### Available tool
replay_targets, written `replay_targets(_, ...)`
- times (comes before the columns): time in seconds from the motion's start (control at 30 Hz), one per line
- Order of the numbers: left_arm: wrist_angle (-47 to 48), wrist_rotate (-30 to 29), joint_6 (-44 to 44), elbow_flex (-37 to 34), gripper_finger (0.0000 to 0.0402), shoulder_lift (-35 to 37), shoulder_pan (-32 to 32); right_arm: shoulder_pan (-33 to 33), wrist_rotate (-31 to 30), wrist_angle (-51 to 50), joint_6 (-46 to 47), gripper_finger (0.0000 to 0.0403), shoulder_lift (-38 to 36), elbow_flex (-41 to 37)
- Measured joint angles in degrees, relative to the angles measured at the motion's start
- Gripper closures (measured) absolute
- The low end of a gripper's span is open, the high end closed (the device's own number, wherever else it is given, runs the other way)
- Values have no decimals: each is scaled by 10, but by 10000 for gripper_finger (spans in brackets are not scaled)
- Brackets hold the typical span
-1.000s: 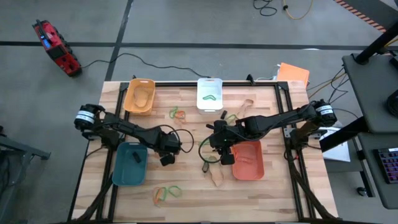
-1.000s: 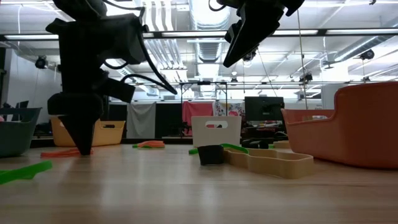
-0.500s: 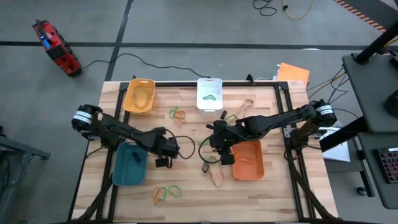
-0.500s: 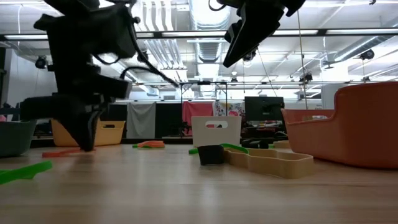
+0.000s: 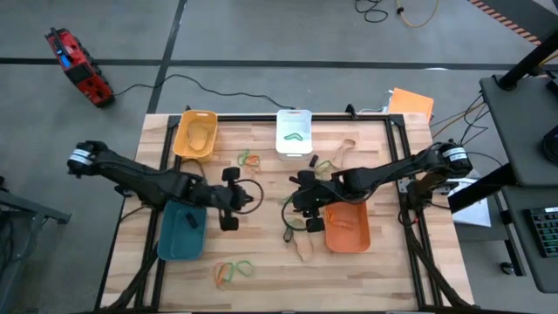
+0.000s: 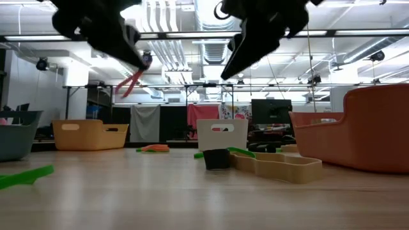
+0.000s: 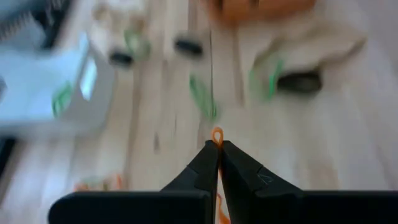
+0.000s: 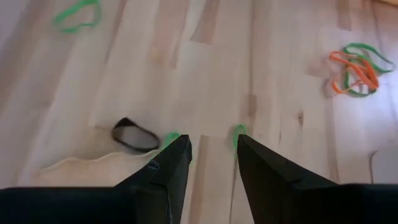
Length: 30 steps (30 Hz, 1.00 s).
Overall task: Sort rubber bands into baskets
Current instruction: Put the orange rubber band into the orange bin
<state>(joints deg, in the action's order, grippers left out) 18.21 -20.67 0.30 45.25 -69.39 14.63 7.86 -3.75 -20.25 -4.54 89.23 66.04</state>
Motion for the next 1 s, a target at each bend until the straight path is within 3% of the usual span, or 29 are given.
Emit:
replay_targets(0.13,-104,1,38,-43,401,43,1,0,-50,149,0,274,0,-73)
replay_targets(0.3,-243,4,57,-99,401,67,2,0,-54,463,-5,269,5,-168)
replay_targets(0.43,-335,4,72,-127,402,67,2,0,-54,615,-11,260,15,-205)
replay_targets(0.63,-459,5,104,-147,402,42,2,0,-83,629,-16,231,32,-185)
replay_targets(1.0,-557,2,127,-148,402,-20,-1,0,-108,615,-8,177,74,-110)
